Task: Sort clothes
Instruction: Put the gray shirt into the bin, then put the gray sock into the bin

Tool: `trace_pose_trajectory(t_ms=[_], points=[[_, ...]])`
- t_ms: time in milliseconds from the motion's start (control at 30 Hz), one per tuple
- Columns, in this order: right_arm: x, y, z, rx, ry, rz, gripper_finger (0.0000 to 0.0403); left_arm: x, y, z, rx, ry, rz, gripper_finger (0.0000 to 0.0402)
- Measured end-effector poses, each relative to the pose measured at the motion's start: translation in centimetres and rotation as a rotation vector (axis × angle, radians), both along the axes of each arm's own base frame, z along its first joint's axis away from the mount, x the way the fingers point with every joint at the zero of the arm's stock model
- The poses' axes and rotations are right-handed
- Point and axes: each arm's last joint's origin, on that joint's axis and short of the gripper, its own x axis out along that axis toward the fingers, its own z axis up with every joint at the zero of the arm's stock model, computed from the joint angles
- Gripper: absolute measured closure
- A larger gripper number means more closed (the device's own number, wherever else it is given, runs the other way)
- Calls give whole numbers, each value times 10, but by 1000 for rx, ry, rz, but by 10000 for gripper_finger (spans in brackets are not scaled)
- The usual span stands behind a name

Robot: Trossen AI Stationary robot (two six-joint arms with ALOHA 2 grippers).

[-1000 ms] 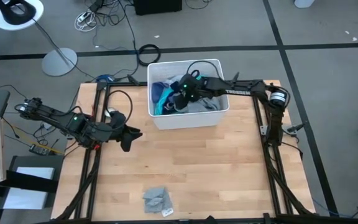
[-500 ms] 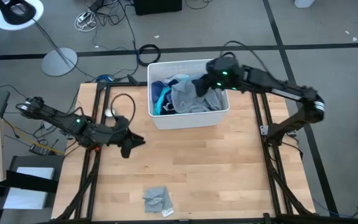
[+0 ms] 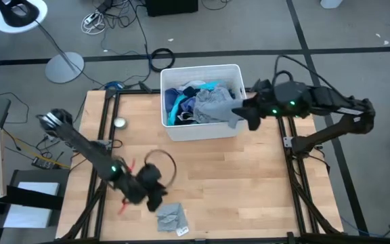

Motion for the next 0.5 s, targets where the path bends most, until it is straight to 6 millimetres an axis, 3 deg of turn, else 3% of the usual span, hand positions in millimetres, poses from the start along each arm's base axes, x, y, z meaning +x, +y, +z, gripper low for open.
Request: trace_pose_trajectory(t_ms=[233, 500], points=[[-15, 22, 8, 13, -60, 60, 175, 32, -47, -39, 95, 169, -23, 294], [-17, 36, 13, -12, -114, 78, 175, 58, -69, -94, 131, 345, -45, 299]])
